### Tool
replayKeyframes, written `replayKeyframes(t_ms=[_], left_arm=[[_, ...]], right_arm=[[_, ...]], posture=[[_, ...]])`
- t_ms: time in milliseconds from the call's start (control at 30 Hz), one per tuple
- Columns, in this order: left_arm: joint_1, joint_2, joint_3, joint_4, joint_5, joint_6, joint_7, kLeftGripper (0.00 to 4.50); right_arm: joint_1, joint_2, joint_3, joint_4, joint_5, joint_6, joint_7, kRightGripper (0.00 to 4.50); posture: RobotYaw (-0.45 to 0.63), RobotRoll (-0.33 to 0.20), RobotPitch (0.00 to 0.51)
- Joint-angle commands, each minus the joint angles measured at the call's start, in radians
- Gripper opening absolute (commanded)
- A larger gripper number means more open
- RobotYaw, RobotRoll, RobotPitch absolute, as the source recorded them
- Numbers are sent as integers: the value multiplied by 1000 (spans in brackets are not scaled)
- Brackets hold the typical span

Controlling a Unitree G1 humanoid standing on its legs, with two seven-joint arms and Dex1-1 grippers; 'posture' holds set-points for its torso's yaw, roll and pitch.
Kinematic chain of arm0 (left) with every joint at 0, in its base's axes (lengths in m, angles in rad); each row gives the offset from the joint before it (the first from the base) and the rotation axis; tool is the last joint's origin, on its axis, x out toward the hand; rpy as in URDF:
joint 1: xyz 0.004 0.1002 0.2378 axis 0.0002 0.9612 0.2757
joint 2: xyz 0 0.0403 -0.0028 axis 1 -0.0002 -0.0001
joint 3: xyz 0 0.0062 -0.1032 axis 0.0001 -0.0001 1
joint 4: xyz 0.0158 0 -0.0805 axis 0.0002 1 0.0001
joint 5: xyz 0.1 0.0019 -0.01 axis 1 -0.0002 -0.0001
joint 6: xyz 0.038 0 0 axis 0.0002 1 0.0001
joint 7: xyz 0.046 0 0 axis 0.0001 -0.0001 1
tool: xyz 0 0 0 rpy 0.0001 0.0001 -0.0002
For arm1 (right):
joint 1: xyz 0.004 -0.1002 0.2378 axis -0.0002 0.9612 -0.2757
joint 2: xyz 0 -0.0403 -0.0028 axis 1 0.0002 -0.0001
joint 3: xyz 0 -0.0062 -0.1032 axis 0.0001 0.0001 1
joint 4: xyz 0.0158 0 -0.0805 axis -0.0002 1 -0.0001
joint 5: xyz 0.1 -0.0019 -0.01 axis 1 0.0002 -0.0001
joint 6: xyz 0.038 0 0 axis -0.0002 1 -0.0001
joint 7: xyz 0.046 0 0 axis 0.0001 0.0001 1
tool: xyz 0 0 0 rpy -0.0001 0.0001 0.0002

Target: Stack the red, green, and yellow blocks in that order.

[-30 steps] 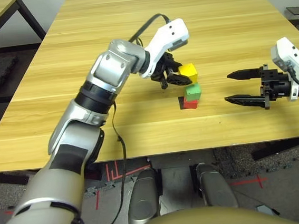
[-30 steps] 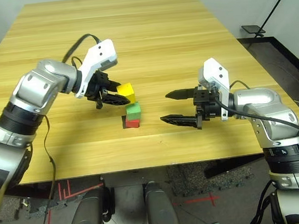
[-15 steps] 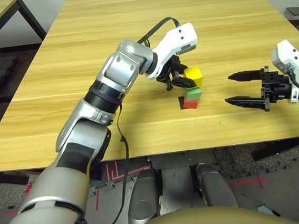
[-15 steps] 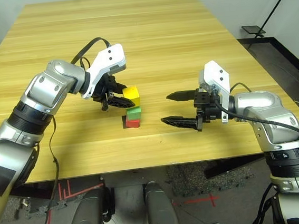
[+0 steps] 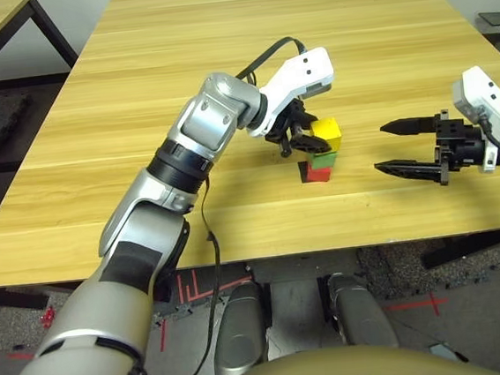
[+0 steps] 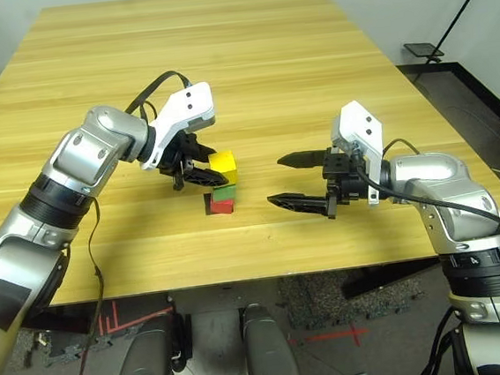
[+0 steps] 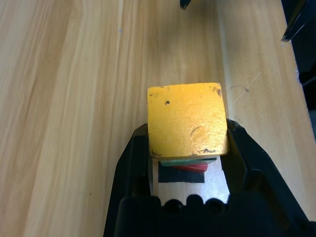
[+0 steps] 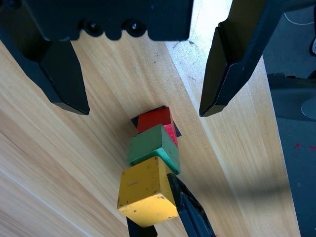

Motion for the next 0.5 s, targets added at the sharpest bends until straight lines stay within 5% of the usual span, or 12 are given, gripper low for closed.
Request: replayKeyframes(t_ms=[33, 233, 500], left_arm=[[13, 2, -20, 12, 26, -24, -12, 2395], [41, 20, -6, -66, 13, -5, -36, 4394], [43, -30, 301, -285, -127, 258, 192, 4454]], right_arm=[[11, -1, -17, -17, 14, 7, -5, 4500], [4, -8, -23, -4, 13, 6, -5, 4500], [-14, -30, -66, 66, 7, 11, -18, 4500]], posture=[[-97, -37, 80], [-80, -44, 71], [-36, -71, 60]])
